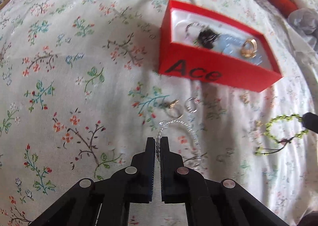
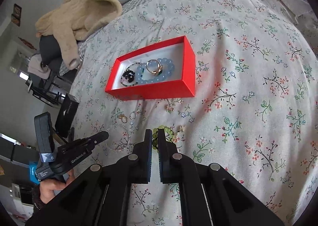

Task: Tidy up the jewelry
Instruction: 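Carry the clear bracelet with the left tool while the right carries the green strand to the red box, then lower both held pieces into the red box and open both tools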

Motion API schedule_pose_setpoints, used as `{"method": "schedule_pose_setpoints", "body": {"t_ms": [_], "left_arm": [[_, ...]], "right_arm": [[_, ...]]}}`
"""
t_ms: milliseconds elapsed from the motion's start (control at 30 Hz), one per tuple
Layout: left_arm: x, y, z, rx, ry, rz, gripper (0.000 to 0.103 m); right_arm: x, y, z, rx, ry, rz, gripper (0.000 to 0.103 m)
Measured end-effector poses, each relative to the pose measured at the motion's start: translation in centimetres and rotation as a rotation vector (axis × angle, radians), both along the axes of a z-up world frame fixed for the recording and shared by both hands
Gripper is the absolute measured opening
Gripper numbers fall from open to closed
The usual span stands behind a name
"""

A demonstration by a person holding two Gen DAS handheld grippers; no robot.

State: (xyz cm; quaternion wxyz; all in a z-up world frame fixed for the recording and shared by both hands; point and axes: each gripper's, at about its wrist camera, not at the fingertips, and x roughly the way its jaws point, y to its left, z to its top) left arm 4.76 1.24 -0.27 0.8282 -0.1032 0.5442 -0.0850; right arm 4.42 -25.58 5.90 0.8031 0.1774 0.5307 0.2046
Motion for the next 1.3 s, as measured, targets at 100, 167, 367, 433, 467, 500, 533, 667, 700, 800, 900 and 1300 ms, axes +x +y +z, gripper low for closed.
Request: {"method": "schedule_pose_setpoints", "body": {"t_ms": [100,167,367,433,467,500,533,667,700,800,900,1300], "left_arm": [[0.2,-0.4,1.9,-0.019,-0.043,-0.014,0.0],[0.4,-0.4,3.1,-0.032,-0.07,-0.021,0.0],[1.3,-0.9,5.5,-0.06,-0.119,-0.018,0.0],[2.0,-1.2,6.2,-0.079,-0.134,-0.016,0.0],[2.2,-1.3,6.5,-0.093,-0.144,-0.016,0.0],[2.4,-1.5,6.8,-0.108,-0.156,-0.015,0.0],[2.7,-1.6,7.0,-0.122,-0.17,-0.014,0.0],[4.0,-2.5,7.6,-0.177,-0.205,-0.002,0.0],[4.3,-2.7,7.7,-0.197,-0.212,0.0,0.0],[5.2,-3.3,7.9,-0.243,-0.244,0.002,0.0],[6.3,-3.6,7.7,-0.29,-0.272,0.005,0.0],[9.6,-1.4,3.1,-0.166,-0.195,0.146,0.0]], "right_arm": [[0.1,0.1,1.3,0.017,-0.034,-0.002,0.005],[0.2,0.1,2.0,0.028,-0.053,-0.005,0.005],[1.1,0.2,3.4,0.055,-0.086,-0.017,0.005],[1.6,0.2,3.8,0.063,-0.096,-0.023,0.005],[1.8,0.2,4.0,0.07,-0.102,-0.027,0.005],[2.1,0.2,4.1,0.078,-0.107,-0.031,0.005],[2.4,0.1,4.3,0.086,-0.112,-0.037,0.005],[3.9,0.0,4.7,0.125,-0.133,-0.069,0.005],[4.3,0.1,4.7,0.134,-0.136,-0.077,0.005],[5.6,0.2,4.7,0.156,-0.147,-0.099,0.005],[6.8,0.5,4.6,0.173,-0.165,-0.115,0.005],[9.8,4.7,2.2,0.169,-0.14,-0.056,0.005]]}}
